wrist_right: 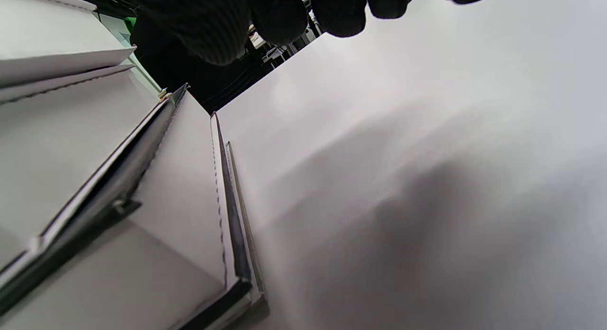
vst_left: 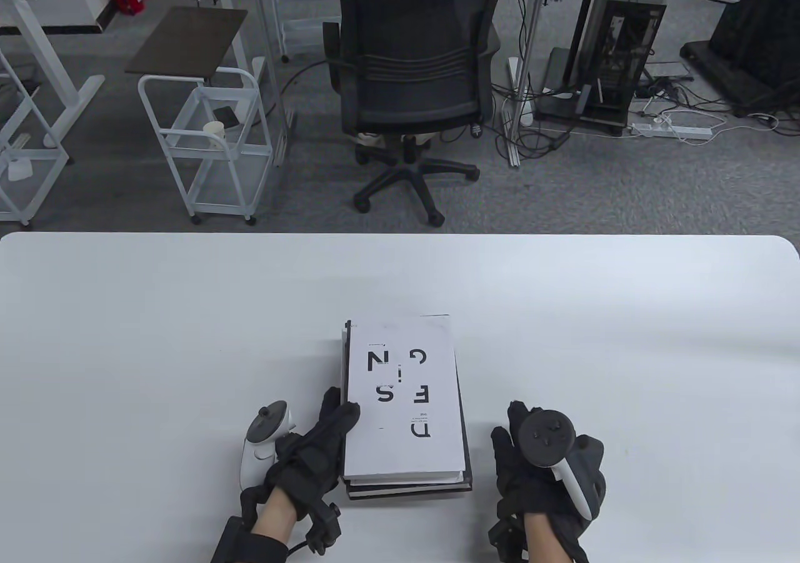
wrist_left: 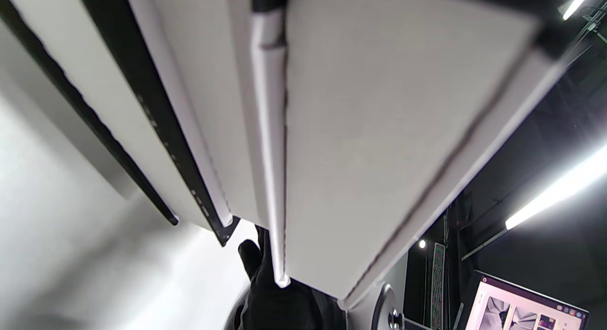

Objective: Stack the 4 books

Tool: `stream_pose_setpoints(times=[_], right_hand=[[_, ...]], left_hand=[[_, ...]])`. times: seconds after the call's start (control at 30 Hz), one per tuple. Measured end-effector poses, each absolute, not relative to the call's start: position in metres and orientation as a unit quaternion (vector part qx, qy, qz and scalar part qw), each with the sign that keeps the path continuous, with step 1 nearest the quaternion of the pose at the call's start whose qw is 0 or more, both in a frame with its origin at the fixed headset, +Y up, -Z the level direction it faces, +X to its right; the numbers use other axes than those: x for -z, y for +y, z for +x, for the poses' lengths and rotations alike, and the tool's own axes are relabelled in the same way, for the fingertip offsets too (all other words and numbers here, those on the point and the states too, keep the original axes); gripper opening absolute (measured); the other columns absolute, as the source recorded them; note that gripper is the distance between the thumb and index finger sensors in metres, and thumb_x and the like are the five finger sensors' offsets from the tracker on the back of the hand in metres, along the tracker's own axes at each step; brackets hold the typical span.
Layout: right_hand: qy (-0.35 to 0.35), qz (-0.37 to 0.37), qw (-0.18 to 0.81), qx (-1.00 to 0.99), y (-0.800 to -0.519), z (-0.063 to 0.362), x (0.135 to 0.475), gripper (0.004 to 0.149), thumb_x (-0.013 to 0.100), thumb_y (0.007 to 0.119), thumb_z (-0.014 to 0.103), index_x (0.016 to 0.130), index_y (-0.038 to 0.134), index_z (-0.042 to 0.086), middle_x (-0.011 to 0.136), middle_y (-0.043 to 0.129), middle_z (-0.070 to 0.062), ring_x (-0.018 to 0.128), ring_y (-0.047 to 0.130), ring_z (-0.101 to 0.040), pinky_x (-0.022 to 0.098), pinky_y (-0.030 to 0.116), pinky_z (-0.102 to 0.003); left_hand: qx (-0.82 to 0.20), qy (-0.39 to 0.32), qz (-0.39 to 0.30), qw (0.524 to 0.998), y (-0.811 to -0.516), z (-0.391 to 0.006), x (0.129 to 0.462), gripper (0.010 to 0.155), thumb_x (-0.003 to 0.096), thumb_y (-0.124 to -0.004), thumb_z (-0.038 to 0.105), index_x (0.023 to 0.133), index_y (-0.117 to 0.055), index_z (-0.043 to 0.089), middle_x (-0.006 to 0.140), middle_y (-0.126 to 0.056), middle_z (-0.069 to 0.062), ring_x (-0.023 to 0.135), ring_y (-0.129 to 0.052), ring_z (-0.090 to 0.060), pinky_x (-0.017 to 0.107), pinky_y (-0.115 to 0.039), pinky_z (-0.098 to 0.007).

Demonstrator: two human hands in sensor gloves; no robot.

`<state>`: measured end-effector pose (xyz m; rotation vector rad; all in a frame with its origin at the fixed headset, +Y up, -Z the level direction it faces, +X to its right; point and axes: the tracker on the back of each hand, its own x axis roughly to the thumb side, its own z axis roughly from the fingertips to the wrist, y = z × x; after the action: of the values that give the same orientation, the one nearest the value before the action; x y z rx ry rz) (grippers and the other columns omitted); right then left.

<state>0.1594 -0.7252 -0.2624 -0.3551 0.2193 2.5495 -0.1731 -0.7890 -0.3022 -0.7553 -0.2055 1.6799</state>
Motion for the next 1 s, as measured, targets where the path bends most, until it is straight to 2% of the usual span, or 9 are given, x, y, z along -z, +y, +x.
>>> stream_pose_setpoints(times=[0.5, 0.6, 0.7, 0.77, 0.83, 1.0], right_hand=[[0.059, -0.127, 0.272, -0.952, -0.719, 0.165, 0.256, 0.061, 0.065, 0.066, 0.039, 0.115, 0.047, 0.01, 0.115, 0.046, -0.028, 0.103, 0.042, -0.055, 0.074, 0.05, -0.068], [0.026, -0.113, 0.26, -0.959, -0.707, 0.166, 0.248, 0.062, 0.065, 0.066, 0.041, 0.115, 0.048, 0.009, 0.114, 0.049, -0.028, 0.101, 0.045, -0.055, 0.073, 0.053, -0.067], [-0.011, -0.102, 0.239, -0.966, -0.696, 0.167, 0.242, 0.063, 0.065, 0.065, 0.044, 0.114, 0.05, 0.009, 0.113, 0.052, -0.028, 0.101, 0.048, -0.055, 0.072, 0.055, -0.067], [-0.017, -0.096, 0.221, -0.97, -0.694, 0.167, 0.243, 0.065, 0.065, 0.064, 0.049, 0.114, 0.05, 0.009, 0.113, 0.052, -0.027, 0.101, 0.048, -0.054, 0.072, 0.055, -0.066], [-0.012, -0.094, 0.193, -0.977, -0.694, 0.168, 0.244, 0.066, 0.065, 0.062, 0.052, 0.115, 0.051, 0.01, 0.114, 0.053, -0.025, 0.102, 0.049, -0.053, 0.073, 0.055, -0.066], [-0.038, -0.073, 0.17, -0.982, -0.694, 0.165, 0.251, 0.065, 0.064, 0.062, 0.053, 0.114, 0.054, 0.011, 0.113, 0.057, -0.023, 0.102, 0.053, -0.051, 0.073, 0.057, -0.065]], left_hand=[[-0.7, -0.097, -0.343, 0.618, -0.784, -0.164, 0.295, 0.106, 0.0504, -0.058, 0.077, 0.098, 0.019, 0.022, 0.102, 0.021, -0.019, 0.099, 0.009, -0.055, 0.065, -0.02, -0.082], [-0.664, -0.096, -0.328, 0.665, -0.771, -0.168, 0.295, 0.102, 0.0523, -0.055, 0.074, 0.098, 0.018, 0.02, 0.102, 0.019, -0.021, 0.099, 0.008, -0.054, 0.066, -0.019, -0.08], [-0.623, -0.09, -0.275, 0.727, -0.754, -0.176, 0.29, 0.098, 0.0513, -0.051, 0.073, 0.099, 0.014, 0.018, 0.103, 0.014, -0.022, 0.101, 0.005, -0.051, 0.067, -0.018, -0.077], [-0.615, -0.107, -0.228, 0.747, -0.743, -0.185, 0.286, 0.095, 0.0506, -0.049, 0.073, 0.103, 0.007, 0.016, 0.105, 0.008, -0.023, 0.102, -0.001, -0.051, 0.068, -0.022, -0.075], [-0.608, -0.104, -0.216, 0.757, -0.734, -0.195, 0.281, 0.094, 0.0506, -0.05, 0.072, 0.104, 0.004, 0.016, 0.106, 0.005, -0.023, 0.103, -0.004, -0.05, 0.069, -0.022, -0.075], [-0.56, -0.099, -0.228, 0.79, -0.726, -0.218, 0.275, 0.087, 0.0542, -0.054, 0.062, 0.105, 0.0, 0.017, 0.108, 0.0, -0.023, 0.104, -0.009, -0.05, 0.069, -0.023, -0.074]])
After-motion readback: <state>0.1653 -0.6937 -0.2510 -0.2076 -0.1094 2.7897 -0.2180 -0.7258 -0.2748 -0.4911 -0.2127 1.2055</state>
